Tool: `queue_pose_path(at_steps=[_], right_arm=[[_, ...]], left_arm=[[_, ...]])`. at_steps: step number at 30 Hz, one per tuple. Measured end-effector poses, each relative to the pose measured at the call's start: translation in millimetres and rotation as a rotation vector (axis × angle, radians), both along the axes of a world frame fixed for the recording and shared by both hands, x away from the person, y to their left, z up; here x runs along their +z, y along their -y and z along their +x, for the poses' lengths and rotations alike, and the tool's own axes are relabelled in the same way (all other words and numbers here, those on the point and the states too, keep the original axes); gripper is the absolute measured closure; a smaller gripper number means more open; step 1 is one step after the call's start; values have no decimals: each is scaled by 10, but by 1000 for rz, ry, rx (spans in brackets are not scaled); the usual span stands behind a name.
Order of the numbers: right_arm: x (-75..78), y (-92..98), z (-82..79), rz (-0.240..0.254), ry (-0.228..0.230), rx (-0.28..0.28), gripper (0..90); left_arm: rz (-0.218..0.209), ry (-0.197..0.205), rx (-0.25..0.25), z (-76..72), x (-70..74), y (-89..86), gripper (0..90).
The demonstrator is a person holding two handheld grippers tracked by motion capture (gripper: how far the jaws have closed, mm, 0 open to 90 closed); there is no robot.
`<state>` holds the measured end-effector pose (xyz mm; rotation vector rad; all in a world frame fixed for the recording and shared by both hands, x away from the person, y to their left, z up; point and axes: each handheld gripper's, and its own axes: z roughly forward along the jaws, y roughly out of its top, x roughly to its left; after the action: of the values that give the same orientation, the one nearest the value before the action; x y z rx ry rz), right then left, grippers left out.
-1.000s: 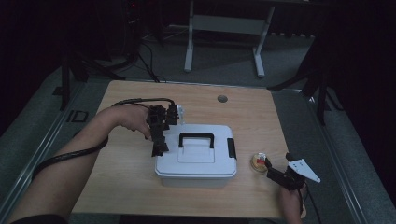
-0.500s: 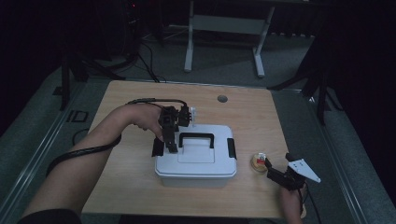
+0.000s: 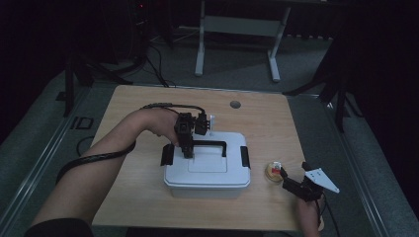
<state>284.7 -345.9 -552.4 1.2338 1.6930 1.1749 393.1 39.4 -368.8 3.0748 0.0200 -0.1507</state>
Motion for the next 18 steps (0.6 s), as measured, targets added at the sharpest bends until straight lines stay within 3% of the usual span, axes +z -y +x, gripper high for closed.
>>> queue_pose_path(at_steps=[8, 10, 18], right_arm=[[0, 0, 1, -2, -1, 1, 113], [0, -2, 3, -3, -2, 1, 113], [0, -5, 7, -7, -7, 3, 113]], left_arm=[[34, -30, 28, 6, -13, 73, 664], [38, -40, 26, 7, -18, 84, 736], [41, -21, 41, -32, -23, 93, 829]])
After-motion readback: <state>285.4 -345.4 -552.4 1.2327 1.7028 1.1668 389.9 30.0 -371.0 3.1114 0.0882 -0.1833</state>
